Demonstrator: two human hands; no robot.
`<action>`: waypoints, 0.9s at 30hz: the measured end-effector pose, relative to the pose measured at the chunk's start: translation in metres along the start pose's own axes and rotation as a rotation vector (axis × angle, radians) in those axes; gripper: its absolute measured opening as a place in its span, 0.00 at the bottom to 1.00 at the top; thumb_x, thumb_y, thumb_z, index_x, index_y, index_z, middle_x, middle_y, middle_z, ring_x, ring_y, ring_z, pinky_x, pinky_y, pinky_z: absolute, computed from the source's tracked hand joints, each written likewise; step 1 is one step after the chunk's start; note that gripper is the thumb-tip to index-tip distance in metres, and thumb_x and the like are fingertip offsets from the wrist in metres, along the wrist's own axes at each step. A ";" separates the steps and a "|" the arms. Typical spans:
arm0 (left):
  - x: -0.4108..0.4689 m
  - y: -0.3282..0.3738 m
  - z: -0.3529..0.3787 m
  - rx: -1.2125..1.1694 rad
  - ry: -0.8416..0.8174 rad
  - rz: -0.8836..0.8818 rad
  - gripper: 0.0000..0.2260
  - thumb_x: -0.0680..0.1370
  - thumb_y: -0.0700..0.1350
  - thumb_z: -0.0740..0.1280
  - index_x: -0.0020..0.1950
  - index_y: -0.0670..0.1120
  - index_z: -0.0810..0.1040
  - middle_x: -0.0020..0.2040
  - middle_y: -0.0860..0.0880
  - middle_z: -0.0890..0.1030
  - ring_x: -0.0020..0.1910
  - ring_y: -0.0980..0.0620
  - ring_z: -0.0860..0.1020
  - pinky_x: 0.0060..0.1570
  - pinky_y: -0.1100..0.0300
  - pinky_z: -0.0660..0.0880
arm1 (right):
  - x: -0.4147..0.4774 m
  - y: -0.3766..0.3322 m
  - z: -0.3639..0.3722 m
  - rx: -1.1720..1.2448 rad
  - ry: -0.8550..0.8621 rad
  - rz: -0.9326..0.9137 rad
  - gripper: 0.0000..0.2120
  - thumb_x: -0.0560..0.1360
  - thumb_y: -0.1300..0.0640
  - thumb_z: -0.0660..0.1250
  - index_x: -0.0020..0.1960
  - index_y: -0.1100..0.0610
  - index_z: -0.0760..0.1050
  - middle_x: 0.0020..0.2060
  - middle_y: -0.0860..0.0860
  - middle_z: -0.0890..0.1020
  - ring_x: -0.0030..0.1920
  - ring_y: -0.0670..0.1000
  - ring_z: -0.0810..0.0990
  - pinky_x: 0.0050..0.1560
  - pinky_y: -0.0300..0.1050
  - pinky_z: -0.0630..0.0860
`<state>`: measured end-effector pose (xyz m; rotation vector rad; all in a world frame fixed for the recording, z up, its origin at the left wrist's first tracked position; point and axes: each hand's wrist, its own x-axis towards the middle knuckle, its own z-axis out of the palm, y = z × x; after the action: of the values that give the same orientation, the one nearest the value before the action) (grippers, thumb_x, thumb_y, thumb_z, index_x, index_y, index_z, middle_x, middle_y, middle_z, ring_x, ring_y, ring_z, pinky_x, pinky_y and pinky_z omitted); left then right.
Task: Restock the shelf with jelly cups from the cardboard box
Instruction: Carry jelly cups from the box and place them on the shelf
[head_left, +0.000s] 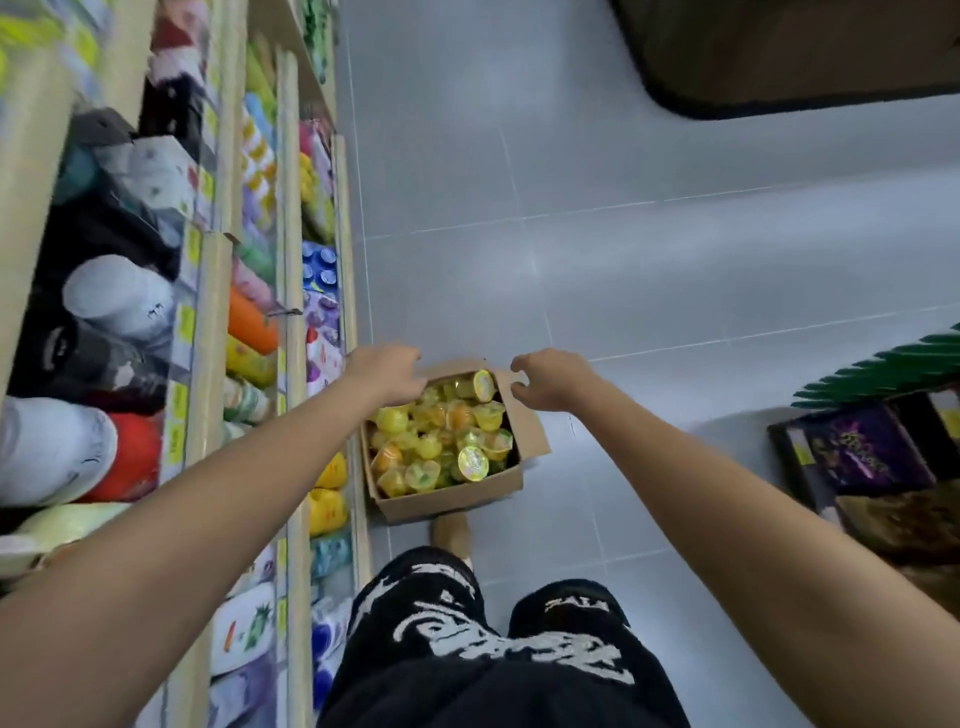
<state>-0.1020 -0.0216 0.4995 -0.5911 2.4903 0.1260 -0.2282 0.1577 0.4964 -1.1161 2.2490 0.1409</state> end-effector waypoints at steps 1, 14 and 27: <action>0.008 -0.004 0.003 -0.013 -0.016 -0.005 0.21 0.79 0.54 0.60 0.69 0.48 0.71 0.68 0.46 0.74 0.66 0.44 0.72 0.59 0.53 0.71 | 0.009 -0.001 0.001 -0.005 -0.016 -0.002 0.20 0.78 0.50 0.57 0.68 0.55 0.71 0.63 0.54 0.76 0.63 0.57 0.74 0.58 0.50 0.73; 0.109 0.007 0.097 -0.287 -0.127 -0.146 0.18 0.77 0.50 0.62 0.67 0.48 0.73 0.63 0.47 0.77 0.61 0.43 0.75 0.52 0.53 0.73 | 0.146 0.037 0.054 -0.060 -0.142 -0.096 0.18 0.78 0.53 0.58 0.66 0.56 0.71 0.58 0.54 0.78 0.60 0.57 0.75 0.49 0.47 0.71; 0.219 0.064 0.342 -0.320 -0.343 -0.132 0.16 0.77 0.52 0.64 0.61 0.47 0.71 0.61 0.46 0.75 0.62 0.44 0.73 0.57 0.51 0.69 | 0.265 0.073 0.269 -0.117 -0.195 -0.142 0.17 0.75 0.56 0.59 0.63 0.58 0.72 0.56 0.56 0.77 0.58 0.60 0.74 0.48 0.47 0.68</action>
<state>-0.1172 0.0252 0.0912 -0.7895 2.1049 0.5356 -0.2743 0.1169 0.1172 -1.2624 2.0042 0.3118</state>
